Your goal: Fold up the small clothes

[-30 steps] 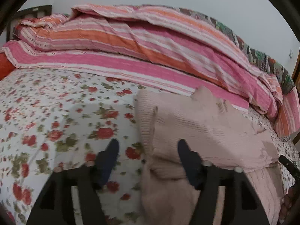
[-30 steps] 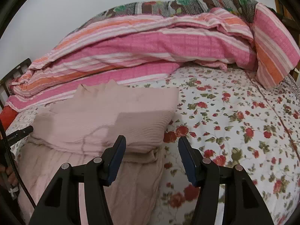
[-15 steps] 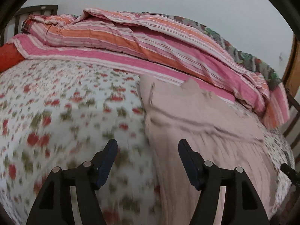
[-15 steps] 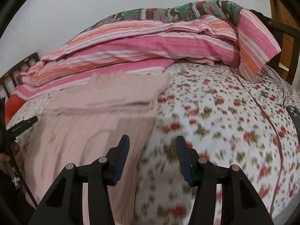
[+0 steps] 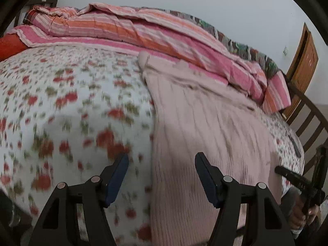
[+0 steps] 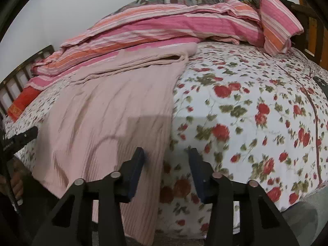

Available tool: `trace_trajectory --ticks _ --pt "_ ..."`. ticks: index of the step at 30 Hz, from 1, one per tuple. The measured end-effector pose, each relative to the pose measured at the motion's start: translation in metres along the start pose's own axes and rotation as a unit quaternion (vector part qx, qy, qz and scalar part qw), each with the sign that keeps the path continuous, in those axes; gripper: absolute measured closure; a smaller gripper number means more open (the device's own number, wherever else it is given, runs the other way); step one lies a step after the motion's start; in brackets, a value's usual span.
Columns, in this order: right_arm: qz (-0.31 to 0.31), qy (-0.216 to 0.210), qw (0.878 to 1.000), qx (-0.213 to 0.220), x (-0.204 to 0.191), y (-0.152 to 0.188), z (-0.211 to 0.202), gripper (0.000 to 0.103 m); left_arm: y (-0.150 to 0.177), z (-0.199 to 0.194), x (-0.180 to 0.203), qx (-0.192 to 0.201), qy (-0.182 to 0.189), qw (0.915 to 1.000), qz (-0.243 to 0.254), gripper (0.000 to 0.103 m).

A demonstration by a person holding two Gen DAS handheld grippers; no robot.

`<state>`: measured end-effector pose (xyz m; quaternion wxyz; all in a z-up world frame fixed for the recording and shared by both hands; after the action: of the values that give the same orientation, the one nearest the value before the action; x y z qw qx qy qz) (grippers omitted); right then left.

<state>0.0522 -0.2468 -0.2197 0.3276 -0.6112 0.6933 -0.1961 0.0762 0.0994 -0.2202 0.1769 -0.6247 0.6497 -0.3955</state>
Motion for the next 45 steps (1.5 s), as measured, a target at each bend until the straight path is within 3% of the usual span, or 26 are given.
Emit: trace_trajectory --ticks 3,7,12,13,14,15,19,22,27,29,32,39,45 --pt "-0.006 -0.007 1.000 0.003 -0.003 0.007 0.000 0.074 0.009 -0.003 0.007 0.001 0.001 1.0000 -0.001 0.041" --pt "-0.004 -0.016 1.000 0.010 -0.004 0.011 0.003 0.075 0.014 0.006 0.014 -0.012 0.005 0.9999 0.004 0.057" --pt "-0.001 -0.030 1.000 -0.002 -0.007 0.014 0.013 0.076 0.016 0.012 0.013 -0.014 -0.015 0.9997 -0.010 0.067" --pt "-0.004 -0.034 0.999 -0.002 -0.009 0.015 0.014 0.085 0.017 0.012 0.010 -0.013 -0.021 0.9996 -0.015 0.077" --pt "-0.008 -0.041 0.999 -0.002 -0.011 0.015 0.014 0.093 0.017 0.011 0.009 -0.009 -0.020 0.9996 -0.019 0.093" --pt "-0.012 -0.047 0.999 -0.001 -0.013 0.015 0.013 0.097 0.016 0.009 0.008 -0.006 -0.009 0.9996 -0.025 0.094" --pt "0.013 -0.058 0.997 0.057 0.001 0.004 -0.014 0.099 0.013 -0.005 -0.010 0.019 0.004 0.9973 -0.071 0.097" --pt "0.033 -0.053 0.997 0.053 0.013 0.005 -0.015 0.099 0.016 -0.008 -0.018 0.018 0.003 0.9963 -0.083 0.097" --pt "0.009 -0.037 0.999 0.026 0.003 0.013 -0.001 0.097 0.022 -0.001 -0.010 -0.012 0.001 0.9980 -0.062 0.095" --pt "0.011 -0.048 0.999 0.020 0.002 0.013 0.000 0.095 0.023 -0.001 -0.012 -0.014 -0.004 0.9980 -0.062 0.085" --pt "0.021 -0.057 0.998 0.012 0.005 0.011 0.004 0.080 0.023 0.002 -0.015 -0.019 0.001 0.9971 -0.073 0.070" --pt "0.009 -0.072 0.997 0.016 -0.005 -0.002 0.012 0.075 0.014 0.014 -0.012 -0.018 0.027 0.9964 -0.078 0.064" --pt "0.027 -0.103 0.994 -0.008 -0.006 0.008 0.009 0.074 0.020 0.009 -0.002 -0.025 0.060 0.9955 -0.069 0.064"
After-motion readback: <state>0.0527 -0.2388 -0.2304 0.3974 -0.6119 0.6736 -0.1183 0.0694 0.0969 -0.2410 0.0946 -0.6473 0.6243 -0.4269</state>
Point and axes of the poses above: each gripper's, at about its wrist camera, not at the fingertips, and z roughly the way its jaws point, x to its right, y to its underside, the point moved 6 cm from there along z, roughly the way its jaws point, and after that the axes turned 6 degrees about z, right-handed, at the moved point
